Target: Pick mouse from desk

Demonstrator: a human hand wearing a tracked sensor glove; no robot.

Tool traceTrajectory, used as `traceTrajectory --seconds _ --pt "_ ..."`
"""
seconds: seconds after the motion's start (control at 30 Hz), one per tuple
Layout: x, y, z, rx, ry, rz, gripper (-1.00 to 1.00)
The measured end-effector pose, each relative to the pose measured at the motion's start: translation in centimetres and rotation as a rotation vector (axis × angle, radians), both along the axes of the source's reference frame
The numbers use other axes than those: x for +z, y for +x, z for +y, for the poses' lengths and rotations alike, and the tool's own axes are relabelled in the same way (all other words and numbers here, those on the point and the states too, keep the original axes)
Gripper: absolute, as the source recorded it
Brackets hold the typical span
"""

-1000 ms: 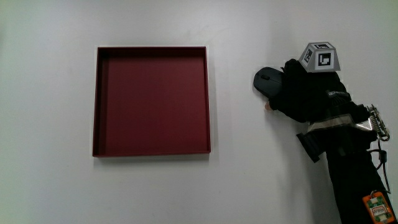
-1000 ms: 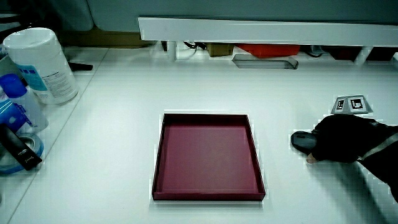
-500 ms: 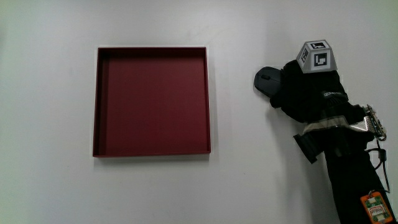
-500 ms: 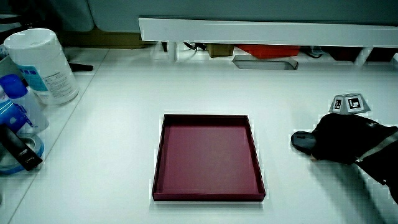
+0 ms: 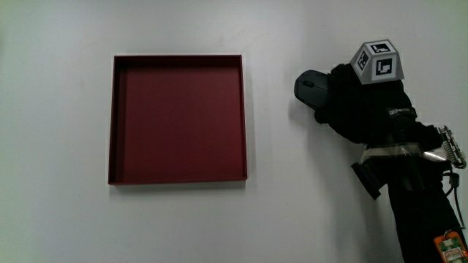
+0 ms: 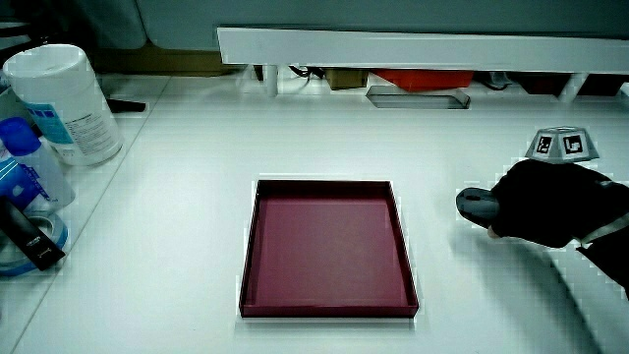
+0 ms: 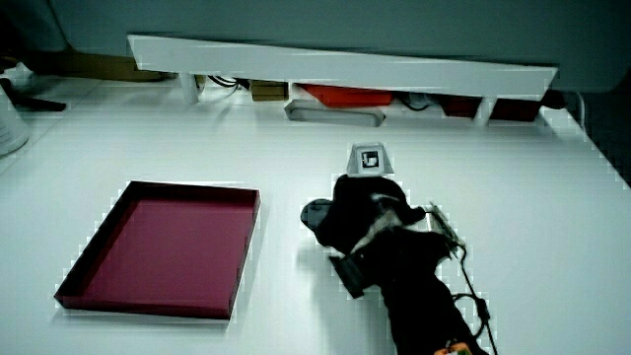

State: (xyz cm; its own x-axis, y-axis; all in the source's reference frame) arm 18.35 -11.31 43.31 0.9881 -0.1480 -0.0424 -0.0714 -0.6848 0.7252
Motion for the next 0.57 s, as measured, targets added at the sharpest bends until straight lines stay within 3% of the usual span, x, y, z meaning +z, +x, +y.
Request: traceTrajectory --seconds 0.23,0.27,0.3,0.37,0.4,0.43,0.47,0.57 --pt "-4.3 -2.8 0.3 -0.068 0.084 -0.04 1.0" --pt "-4.6 -3.2 0.4 -0.082 0.067 -0.053 1.0" --pt "-5.1 -3.8 0.5 -0.092 0.094 -0.059 1.0" --pt "-6.0 -5.0 0.7 -0.125 0.084 -0.105 1.0" --pt "-6.6 -5.7 0.9 -0.15 0.094 -0.1 1.0" --pt "-7.3 -6.5 1.1 -0.164 0.103 -0.139 1.0" --pt "-6.7 -7.0 1.2 -0.19 0.052 -0.16 1.0" --pt "-8.1 -9.2 1.9 -0.249 0.093 -0.147 1.0"
